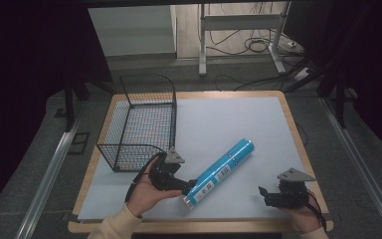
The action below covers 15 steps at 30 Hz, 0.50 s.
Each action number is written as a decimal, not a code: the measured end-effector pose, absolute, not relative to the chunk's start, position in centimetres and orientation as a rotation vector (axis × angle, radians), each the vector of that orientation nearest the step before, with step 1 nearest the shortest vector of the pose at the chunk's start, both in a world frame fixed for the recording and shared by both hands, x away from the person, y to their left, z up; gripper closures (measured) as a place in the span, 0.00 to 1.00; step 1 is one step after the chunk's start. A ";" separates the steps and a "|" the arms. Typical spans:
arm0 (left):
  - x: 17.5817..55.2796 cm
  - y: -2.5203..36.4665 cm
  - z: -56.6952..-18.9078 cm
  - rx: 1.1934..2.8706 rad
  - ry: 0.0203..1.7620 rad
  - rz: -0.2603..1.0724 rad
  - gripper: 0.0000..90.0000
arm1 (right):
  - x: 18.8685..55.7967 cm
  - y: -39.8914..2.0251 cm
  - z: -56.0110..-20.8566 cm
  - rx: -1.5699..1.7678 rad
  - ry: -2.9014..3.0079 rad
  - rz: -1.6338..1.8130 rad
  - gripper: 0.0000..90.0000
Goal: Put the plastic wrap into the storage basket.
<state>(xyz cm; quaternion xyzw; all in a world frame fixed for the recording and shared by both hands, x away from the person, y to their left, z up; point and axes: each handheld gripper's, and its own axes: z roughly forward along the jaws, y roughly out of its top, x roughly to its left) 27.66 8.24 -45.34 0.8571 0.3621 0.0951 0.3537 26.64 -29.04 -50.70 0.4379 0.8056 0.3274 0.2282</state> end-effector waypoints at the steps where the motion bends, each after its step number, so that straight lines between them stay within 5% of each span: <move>1: 27.7 8.2 -45.3 2.216 0.936 0.246 0.16 | 26.6 -29.0 -50.7 1.206 2.218 0.902 0.12; 15: 28.3 6.7 -45.4 2.239 0.916 0.217 0.16 | 26.6 -29.0 -50.7 1.208 2.218 0.895 0.12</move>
